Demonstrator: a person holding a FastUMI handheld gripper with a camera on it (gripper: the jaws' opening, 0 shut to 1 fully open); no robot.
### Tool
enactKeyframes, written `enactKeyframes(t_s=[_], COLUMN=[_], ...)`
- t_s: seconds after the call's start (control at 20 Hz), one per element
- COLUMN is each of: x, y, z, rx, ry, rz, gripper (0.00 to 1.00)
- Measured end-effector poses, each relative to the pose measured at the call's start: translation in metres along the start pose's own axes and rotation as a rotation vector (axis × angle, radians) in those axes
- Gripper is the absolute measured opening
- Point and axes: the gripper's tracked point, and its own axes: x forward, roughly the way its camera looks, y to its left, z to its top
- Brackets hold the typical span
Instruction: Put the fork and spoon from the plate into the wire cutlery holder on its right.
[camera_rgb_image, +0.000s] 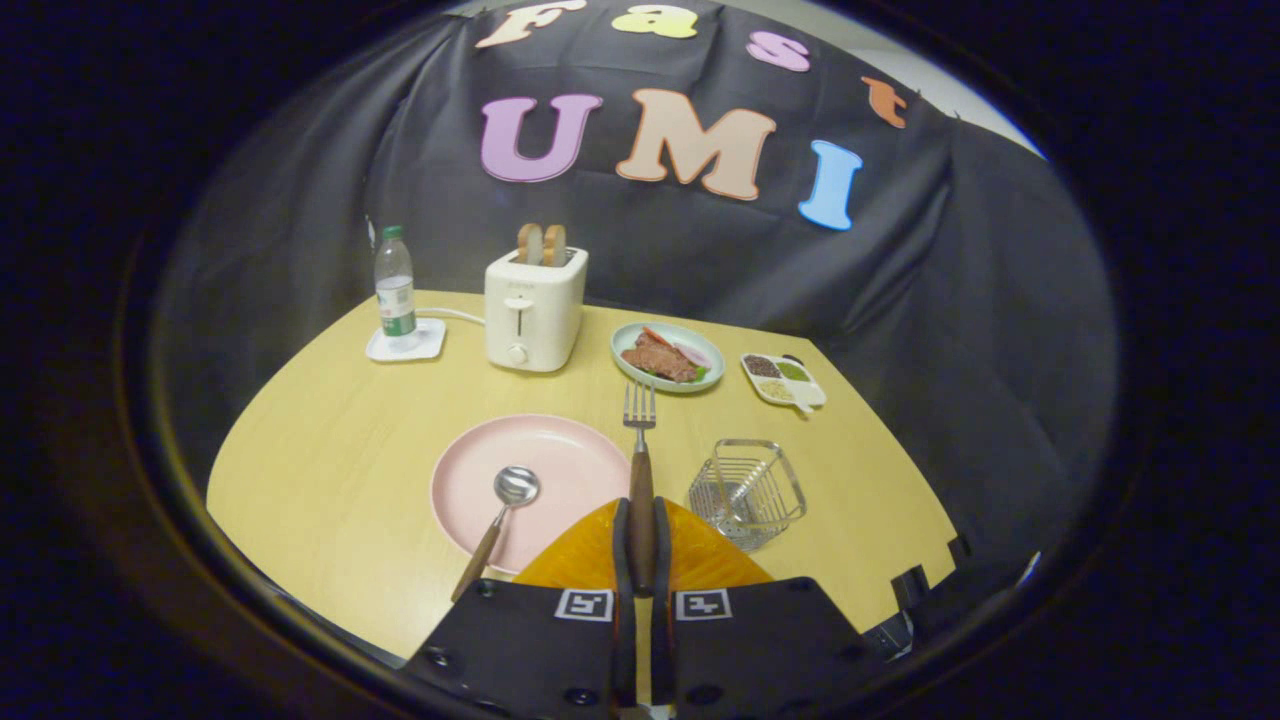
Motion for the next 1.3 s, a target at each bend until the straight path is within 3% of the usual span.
enactKeyframes(t_s=[0.35, 0.5, 0.75, 1.3], x=[-0.011, -0.008, 0.0, 0.043], y=[-0.042, -0.052, -0.055, -0.058], z=[0.013, 0.003, -0.024, -0.043], rx=[0.161, 0.251, 0.431, 0.458], ry=[0.157, 0.249, 0.391, 0.606], rz=[-0.212, -0.261, -0.281, -0.215], gripper=[0.09, 0.09, 0.09, 0.12])
